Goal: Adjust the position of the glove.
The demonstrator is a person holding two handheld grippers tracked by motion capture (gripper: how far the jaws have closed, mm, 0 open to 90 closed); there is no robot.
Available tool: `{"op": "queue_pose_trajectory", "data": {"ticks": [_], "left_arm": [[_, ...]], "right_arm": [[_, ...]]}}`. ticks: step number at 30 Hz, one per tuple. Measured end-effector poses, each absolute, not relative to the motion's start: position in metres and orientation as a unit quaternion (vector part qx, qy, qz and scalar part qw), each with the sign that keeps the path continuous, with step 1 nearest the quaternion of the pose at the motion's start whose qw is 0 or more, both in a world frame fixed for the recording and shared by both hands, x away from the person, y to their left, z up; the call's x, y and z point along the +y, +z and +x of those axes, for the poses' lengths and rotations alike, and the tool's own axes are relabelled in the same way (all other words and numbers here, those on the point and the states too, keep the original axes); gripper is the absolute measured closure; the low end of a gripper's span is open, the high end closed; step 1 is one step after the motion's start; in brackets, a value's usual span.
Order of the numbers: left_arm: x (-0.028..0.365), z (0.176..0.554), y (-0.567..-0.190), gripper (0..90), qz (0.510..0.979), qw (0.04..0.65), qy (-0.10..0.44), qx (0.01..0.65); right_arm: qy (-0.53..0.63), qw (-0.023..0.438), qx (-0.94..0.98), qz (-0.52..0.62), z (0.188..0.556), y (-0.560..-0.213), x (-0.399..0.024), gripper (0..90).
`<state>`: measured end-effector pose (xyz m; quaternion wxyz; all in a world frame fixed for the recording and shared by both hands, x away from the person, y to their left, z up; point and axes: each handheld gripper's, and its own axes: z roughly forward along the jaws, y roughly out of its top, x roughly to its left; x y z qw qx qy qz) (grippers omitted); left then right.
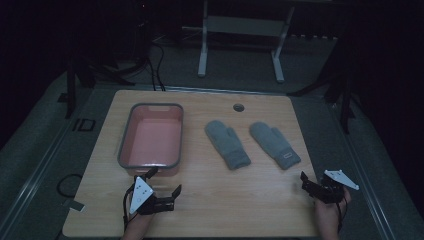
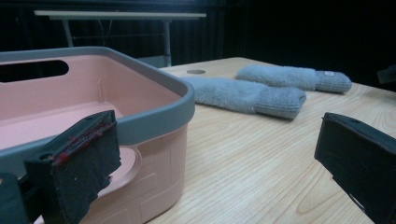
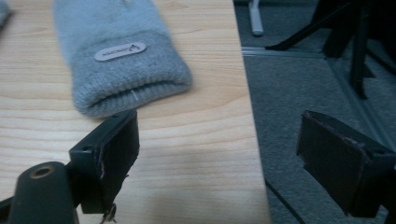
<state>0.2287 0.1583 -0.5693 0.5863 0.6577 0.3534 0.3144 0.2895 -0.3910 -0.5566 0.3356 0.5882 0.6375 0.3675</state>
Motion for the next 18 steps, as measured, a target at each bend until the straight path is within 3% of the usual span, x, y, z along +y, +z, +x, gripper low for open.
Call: {"op": "queue_pose_trajectory", "data": {"ticks": [8, 18], "left_arm": [[0.157, 0.229, -0.570, 0.2, 0.660, 0.584, 0.315, 0.353], [0.159, 0.229, -0.570, 0.2, 0.657, 0.587, 0.311, 0.357]], "right_arm": [[0.347, 0.338, 0.667, 0.566, 0.289, -0.551, -0.385, 13.5], [0.369, 0.311, 0.717, 0.503, 0.298, -0.509, -0.358, 14.4]]}}
